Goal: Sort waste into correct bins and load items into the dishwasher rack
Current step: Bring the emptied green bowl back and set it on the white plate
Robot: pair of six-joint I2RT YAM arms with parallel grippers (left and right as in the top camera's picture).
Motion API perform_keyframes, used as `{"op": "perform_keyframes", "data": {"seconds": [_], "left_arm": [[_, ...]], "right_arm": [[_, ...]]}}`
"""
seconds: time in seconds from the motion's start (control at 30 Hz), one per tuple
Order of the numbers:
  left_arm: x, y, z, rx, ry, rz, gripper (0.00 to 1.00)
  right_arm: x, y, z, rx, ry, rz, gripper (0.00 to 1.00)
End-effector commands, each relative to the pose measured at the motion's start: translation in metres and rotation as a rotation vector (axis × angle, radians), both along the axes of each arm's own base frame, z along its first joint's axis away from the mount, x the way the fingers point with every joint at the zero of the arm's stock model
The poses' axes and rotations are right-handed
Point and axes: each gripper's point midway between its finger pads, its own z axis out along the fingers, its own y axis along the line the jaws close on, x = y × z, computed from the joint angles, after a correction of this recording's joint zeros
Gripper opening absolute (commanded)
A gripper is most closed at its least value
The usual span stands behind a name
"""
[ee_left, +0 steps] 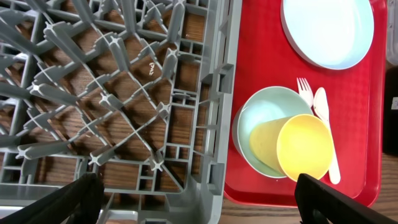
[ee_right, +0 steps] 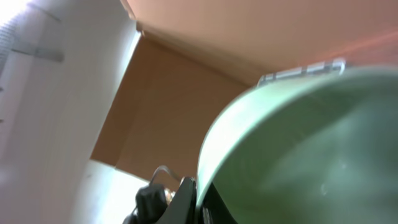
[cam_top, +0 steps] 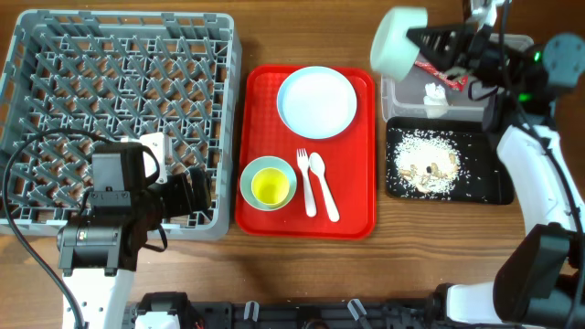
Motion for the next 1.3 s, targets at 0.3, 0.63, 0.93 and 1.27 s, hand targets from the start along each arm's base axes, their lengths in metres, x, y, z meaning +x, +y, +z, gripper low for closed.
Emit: {"op": "perform_keyframes", "data": {"seconds": [0.3, 0.63, 0.93, 1.27], "left_arm": [[0.003, 0.0, 0.006, 0.005, -0.021, -0.01, 1.0], [0.004, 0.0, 0.007, 0.005, -0.027, -0.01, 1.0], [0.004, 0.0, 0.007, 0.005, -0.027, -0.01, 1.0], [0.004, 0.0, 0.007, 0.005, -0.023, -0.01, 1.0]], "right_arm": [[0.041, -0.013, 0.007, -0.296, -0.204, -0.239, 0.05], [0.036, 0.013, -0.083, -0.841, -0.087, -0.304, 0.05], [0.023, 0.079, -0.144, -1.186, -0.222, -0.14, 0.04], [0.005, 0.149, -0.263, -1.281, -0.165, 0.166, 0.05]]}}
